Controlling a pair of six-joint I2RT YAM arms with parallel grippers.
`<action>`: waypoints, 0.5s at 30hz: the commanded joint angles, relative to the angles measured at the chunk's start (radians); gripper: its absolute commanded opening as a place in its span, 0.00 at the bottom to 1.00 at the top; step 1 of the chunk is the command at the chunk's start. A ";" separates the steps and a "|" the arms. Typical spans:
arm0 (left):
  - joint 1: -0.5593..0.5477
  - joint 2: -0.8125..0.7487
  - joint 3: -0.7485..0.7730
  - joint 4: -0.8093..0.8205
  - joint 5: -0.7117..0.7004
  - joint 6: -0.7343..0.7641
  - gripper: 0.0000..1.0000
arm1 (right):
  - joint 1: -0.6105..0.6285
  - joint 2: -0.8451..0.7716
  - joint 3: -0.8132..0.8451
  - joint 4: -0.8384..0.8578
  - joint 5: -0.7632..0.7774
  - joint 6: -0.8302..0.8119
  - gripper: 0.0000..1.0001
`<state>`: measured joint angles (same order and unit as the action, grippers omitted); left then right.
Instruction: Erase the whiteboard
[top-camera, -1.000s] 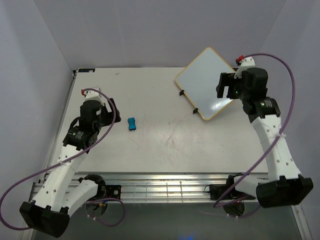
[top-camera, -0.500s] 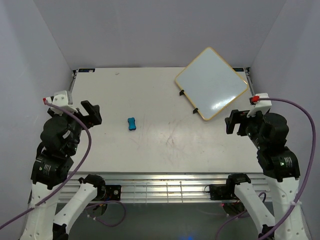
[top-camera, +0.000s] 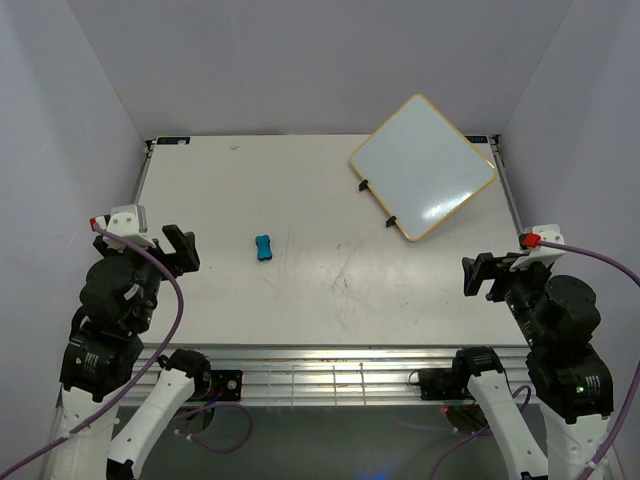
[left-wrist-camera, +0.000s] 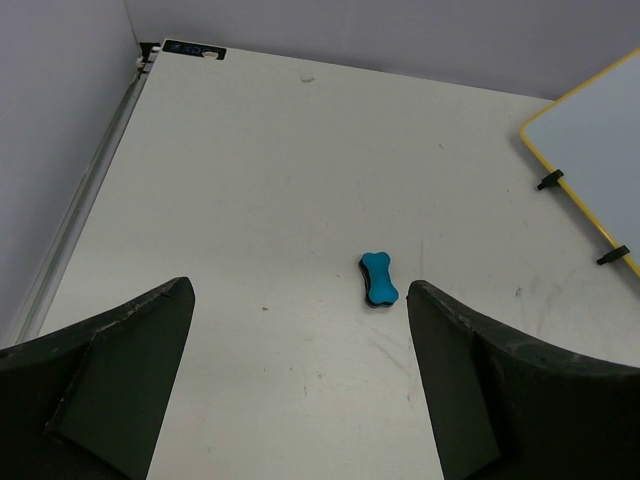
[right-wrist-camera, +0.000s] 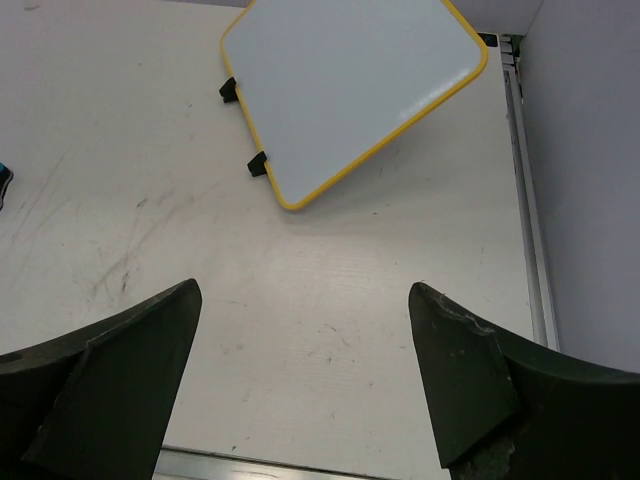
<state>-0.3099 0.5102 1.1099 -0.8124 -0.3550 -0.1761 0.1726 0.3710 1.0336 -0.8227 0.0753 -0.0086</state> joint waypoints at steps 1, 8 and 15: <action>-0.005 0.004 -0.012 -0.005 0.051 -0.013 0.98 | 0.008 -0.014 0.002 0.028 0.001 -0.002 0.90; -0.005 0.002 -0.024 0.007 0.073 -0.019 0.98 | 0.018 -0.015 -0.012 0.037 0.052 -0.013 0.90; -0.005 -0.004 -0.065 0.028 0.085 -0.031 0.98 | 0.022 -0.006 -0.037 0.056 0.063 -0.019 0.90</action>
<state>-0.3099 0.5064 1.0645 -0.8001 -0.2920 -0.1963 0.1902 0.3595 1.0035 -0.8127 0.1146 -0.0120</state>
